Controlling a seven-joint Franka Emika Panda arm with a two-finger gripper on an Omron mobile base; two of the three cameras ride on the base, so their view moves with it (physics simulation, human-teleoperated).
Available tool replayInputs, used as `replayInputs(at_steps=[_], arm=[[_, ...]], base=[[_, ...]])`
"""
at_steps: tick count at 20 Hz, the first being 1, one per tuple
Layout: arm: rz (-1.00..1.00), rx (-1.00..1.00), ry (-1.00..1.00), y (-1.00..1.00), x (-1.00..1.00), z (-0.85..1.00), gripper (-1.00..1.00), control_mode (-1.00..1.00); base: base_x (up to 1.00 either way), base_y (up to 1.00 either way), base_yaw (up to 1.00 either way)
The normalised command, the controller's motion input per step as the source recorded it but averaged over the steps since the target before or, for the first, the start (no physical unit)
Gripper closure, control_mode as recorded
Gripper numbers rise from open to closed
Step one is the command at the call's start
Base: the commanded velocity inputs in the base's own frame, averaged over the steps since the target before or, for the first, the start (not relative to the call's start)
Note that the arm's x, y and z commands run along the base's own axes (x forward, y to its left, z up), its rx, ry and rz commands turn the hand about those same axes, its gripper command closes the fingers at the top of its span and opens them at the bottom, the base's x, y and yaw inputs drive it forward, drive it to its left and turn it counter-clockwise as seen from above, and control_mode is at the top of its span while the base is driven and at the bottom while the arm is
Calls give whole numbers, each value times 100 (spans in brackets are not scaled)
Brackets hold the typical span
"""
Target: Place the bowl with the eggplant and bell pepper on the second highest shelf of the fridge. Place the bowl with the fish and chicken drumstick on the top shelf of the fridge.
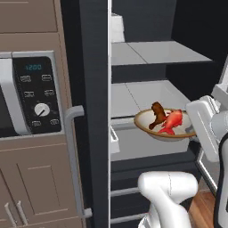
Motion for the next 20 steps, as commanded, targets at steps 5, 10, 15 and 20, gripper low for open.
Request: replayInputs(at_steps=[5, 10, 15, 20], arm=[[0, 0, 0, 0, 0, 0, 100, 100], [-3, -1, -3, 4, 1, 6, 100, -100], [-13, -3, -29, 3, 0, 78, 100, -100], [-18, -1, -28, 0, 3, 100, 100, -100]], base=[[63, 20, -9], [42, 18, -8], [0, 0, 0], [0, 0, 0]])
